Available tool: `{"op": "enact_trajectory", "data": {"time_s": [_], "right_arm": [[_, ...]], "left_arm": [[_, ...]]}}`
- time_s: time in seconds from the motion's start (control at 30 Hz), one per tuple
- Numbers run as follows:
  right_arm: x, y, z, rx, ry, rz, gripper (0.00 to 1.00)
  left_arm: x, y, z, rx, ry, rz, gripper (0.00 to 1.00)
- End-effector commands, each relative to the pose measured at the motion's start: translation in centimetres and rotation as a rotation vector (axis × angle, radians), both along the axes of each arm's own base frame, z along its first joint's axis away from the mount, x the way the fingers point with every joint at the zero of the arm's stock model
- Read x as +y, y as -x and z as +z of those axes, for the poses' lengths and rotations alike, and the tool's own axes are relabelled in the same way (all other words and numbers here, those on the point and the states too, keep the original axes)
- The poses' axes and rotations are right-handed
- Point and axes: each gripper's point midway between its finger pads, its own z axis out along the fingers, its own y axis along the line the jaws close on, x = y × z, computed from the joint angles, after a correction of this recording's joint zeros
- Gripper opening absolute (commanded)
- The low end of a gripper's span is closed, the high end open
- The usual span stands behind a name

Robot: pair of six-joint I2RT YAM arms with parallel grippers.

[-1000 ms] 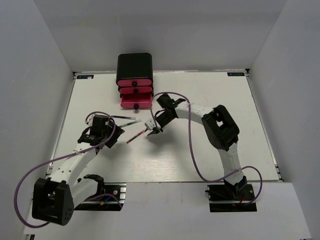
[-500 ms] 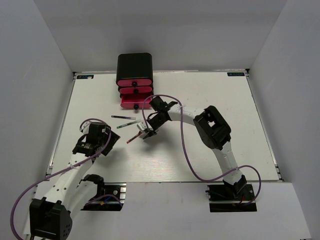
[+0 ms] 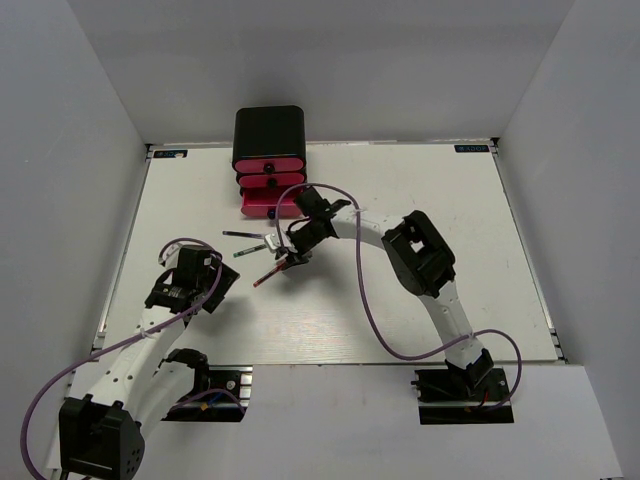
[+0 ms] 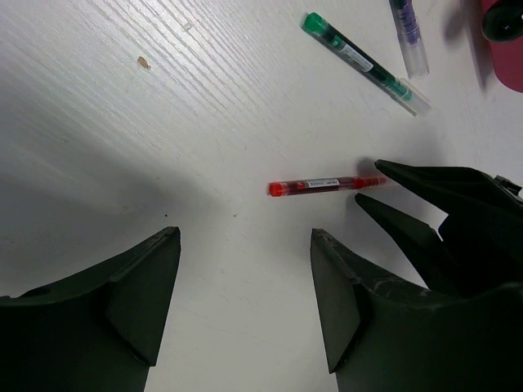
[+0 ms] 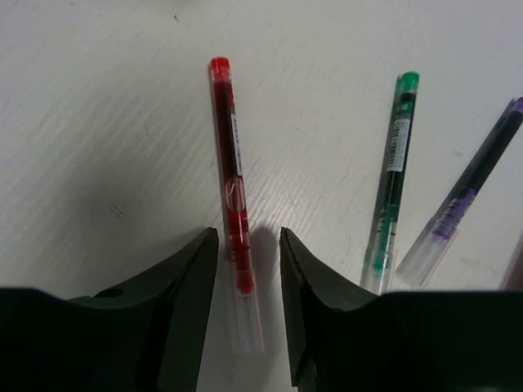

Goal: Sort the stationery into containers
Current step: Move the pen to the center of the board.

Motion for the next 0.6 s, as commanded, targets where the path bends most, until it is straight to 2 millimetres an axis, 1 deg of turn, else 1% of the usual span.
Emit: {"op": "enact_trajectory", "data": {"time_s": [0.0, 0.03, 0.1, 0.13, 0.17, 0.23, 0.27, 0.33, 0.37, 0.4, 0.43, 0.47, 0.53, 0.57], "right_arm": [[-0.7, 0.3, -0.7, 0.025, 0.066, 0.002, 0.42], [-0.7, 0.3, -0.6, 0.024, 0.069, 0.000, 0.42], [-1.1, 0.0, -1.3, 0.023, 0.104, -0.017, 0.40], [-1.0, -0.3, -0.9, 0.016, 0.109, -0.019, 0.40], [-1.1, -0.3, -1.3, 0.019, 0.121, -0.016, 0.38], [-1.7, -0.3, -1.5, 0.004, 0.158, 0.000, 0.38], [-2.1, 0.0, -1.9, 0.011, 0.180, 0.007, 0.35], [-2.6, -0.3, -2.1, -0.021, 0.207, 0.020, 0.32], [-3.4, 0.2, -2.4, -0.018, 0.232, 0.043, 0.28], [-3.8, 0.2, -2.5, -0.025, 0.248, 0.047, 0.26], [-4.2, 0.3, -2.9, -0.024, 0.268, 0.052, 0.24], [-5.1, 0.9, -3.0, -0.014, 0.297, 0.077, 0.20], [-6.1, 1.7, -3.3, 0.005, 0.331, 0.099, 0.14], [-6.5, 2.1, -3.3, 0.016, 0.342, 0.115, 0.11]], "left_arm": [[0.4, -0.1, 0.2, -0.018, -0.008, 0.022, 0.75], [0.4, -0.1, 0.2, -0.018, -0.008, 0.022, 0.75], [0.4, -0.3, 0.1, -0.018, -0.008, 0.022, 0.75], [0.4, -0.3, 0.1, -0.018, -0.008, 0.022, 0.75], [0.4, -0.3, 0.1, -0.018, -0.008, 0.022, 0.75], [0.4, -0.4, 0.1, -0.018, -0.008, 0.022, 0.75], [0.4, -0.4, 0.1, -0.018, -0.008, 0.022, 0.75], [0.2, -0.6, 0.2, -0.025, 0.001, 0.016, 0.75], [0.2, -0.6, 0.2, -0.025, 0.001, 0.016, 0.75], [0.1, -0.9, 0.4, -0.039, 0.004, 0.016, 0.75], [-0.1, -0.8, 0.2, -0.030, 0.002, 0.007, 0.75], [-0.2, -1.3, 0.6, -0.055, 0.008, 0.007, 0.75], [-0.3, -1.5, 0.3, -0.058, 0.008, 0.007, 0.76], [-0.4, -2.0, 0.7, -0.083, 0.014, 0.007, 0.76]]}}
